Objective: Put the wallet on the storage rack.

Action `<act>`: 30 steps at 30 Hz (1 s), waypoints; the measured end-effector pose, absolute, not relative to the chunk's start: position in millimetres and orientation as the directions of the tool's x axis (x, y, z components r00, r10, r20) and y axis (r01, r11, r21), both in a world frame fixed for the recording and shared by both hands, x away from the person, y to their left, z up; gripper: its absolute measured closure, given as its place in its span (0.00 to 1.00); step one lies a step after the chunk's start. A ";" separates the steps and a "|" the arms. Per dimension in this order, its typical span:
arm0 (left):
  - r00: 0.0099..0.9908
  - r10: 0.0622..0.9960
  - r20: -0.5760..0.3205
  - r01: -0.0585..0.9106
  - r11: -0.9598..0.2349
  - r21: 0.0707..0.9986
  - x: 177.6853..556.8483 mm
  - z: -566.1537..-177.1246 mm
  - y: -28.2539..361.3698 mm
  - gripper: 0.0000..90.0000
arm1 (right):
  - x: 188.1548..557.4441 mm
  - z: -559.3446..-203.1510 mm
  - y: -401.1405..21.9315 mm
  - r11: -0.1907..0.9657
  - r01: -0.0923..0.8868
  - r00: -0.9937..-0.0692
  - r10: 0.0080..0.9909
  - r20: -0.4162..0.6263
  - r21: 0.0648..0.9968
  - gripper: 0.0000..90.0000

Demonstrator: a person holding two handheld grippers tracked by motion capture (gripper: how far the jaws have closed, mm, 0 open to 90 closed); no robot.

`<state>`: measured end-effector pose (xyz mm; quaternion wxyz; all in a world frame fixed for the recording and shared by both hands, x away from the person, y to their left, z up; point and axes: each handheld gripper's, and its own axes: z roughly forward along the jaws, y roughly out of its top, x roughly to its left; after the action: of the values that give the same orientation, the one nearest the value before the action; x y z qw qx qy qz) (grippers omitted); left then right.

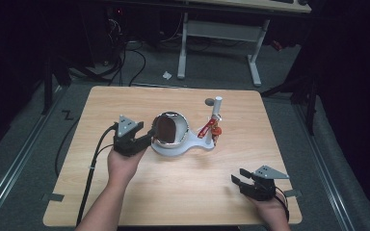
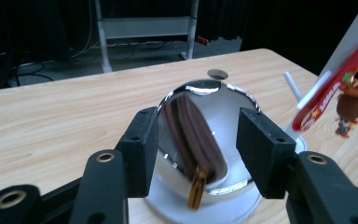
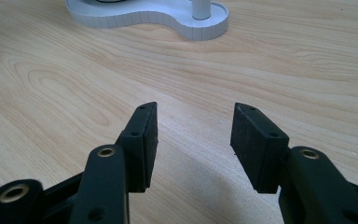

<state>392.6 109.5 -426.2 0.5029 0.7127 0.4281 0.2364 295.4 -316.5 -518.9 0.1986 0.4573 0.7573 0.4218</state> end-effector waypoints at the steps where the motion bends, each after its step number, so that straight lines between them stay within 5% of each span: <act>1: 0.523 0.847 -0.090 0.372 -0.132 0.919 390.0 -428.5 111.9 0.54 | 295.4 -519.0 -316.2 0.226 0.525 -0.504 0.860 0.085 0.820 0.57; 30: 0.487 0.872 -0.055 0.543 -0.254 0.800 302.4 -530.3 223.2 0.45 | 295.3 -522.3 -311.9 0.250 0.535 -0.500 0.864 0.064 0.807 0.57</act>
<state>302.4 223.2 -530.3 0.3989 0.7645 0.4627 0.2056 295.3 -311.9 -522.3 0.2016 0.4575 0.7645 0.4069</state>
